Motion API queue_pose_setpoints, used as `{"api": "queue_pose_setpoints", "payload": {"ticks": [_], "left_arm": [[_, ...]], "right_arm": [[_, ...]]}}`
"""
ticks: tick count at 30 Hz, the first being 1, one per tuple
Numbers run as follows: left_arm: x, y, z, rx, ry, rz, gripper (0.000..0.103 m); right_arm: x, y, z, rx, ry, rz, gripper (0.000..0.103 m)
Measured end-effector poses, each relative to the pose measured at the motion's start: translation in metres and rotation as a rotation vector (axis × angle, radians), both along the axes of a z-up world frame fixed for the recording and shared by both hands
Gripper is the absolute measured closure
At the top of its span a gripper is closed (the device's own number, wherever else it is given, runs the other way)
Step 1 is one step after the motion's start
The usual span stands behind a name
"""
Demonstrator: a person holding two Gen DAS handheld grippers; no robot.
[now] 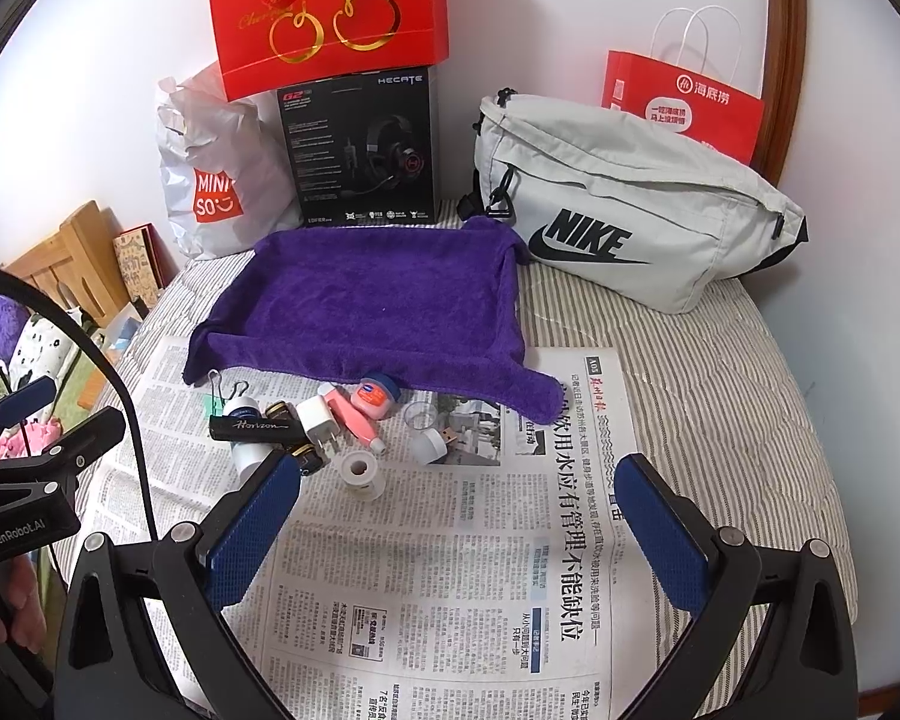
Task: Organize rigid objects
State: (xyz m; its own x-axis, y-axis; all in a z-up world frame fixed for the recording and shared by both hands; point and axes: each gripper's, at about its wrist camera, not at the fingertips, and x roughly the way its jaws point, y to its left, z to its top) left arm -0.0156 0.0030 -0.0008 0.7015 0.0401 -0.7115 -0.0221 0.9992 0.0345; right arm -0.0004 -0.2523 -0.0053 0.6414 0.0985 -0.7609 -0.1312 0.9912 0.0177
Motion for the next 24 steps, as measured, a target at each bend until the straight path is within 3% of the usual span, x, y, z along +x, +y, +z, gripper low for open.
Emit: {"api": "queue_pose_setpoints", "payload": {"ticks": [24], "left_arm": [[0.0079,-0.0007,-0.0077,0.005,0.020,-0.012,0.000]], "right_arm": [[0.0011,-0.0012,-0.0027,0.005,-0.004,0.005,0.000]]}}
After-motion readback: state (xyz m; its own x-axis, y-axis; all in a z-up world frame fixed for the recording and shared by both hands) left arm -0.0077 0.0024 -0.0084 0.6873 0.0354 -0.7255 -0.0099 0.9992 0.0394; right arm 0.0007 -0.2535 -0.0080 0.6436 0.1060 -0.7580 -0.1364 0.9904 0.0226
